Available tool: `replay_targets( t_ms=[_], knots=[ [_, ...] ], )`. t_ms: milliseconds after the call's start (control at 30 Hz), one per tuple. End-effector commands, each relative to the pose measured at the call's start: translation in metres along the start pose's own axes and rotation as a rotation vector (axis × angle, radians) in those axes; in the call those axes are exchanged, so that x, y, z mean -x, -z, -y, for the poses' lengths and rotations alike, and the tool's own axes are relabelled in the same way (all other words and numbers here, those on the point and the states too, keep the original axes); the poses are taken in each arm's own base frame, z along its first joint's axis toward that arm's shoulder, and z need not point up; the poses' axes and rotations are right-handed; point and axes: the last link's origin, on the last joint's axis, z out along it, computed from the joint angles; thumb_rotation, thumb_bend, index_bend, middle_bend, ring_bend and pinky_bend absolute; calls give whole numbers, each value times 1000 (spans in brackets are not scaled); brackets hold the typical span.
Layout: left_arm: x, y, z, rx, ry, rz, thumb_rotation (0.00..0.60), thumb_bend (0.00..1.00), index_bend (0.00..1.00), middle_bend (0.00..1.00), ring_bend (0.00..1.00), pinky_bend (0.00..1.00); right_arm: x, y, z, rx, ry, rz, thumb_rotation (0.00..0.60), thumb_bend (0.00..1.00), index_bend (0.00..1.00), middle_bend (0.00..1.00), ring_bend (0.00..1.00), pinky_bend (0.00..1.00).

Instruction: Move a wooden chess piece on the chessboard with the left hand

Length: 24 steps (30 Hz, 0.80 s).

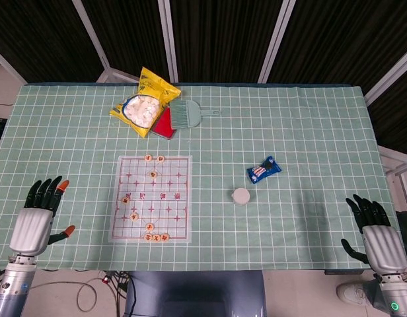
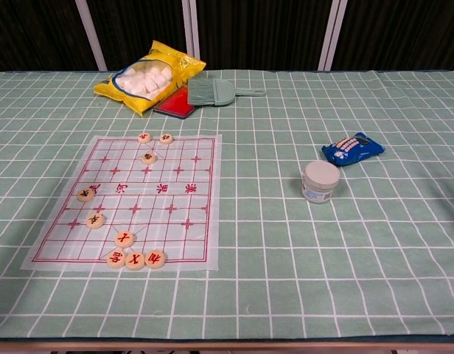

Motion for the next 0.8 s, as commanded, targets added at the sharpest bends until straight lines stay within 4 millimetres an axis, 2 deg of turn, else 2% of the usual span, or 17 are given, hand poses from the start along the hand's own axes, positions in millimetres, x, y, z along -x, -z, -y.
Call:
replay_targets(
  t_ms=[33,100,167,267,500,600,800],
  knots=[
    [-3,-10,-3,17,-45,-24,600,31,0,310,229,332,0,-1,0,3,-4,1,600,338,0,0,0,0],
    [-3,-17,-6,19,-55,-20,600,53,0,537,424,505,0,-1,-1,4,-6,1,600,338,0,0,0,0],
    [-2,-24,-9,24,-71,-14,600,73,5,680,551,617,0,-1,-1,6,-8,2,600,338,0,0,0,0],
    [0,-36,-17,28,-88,11,600,85,42,797,651,697,0,-1,-1,11,-15,4,600,338,0,0,0,0],
    [4,-58,-42,54,-90,64,600,86,199,968,816,844,0,-2,-2,21,-33,9,600,338,0,0,0,0],
    [5,-63,-52,65,-92,86,600,86,279,998,864,897,-1,-2,-2,24,-41,12,600,339,0,0,0,0],
    [6,-68,-68,92,-95,125,600,86,326,1000,907,941,-1,-3,-3,33,-57,17,600,339,0,0,0,0]
  ],
)
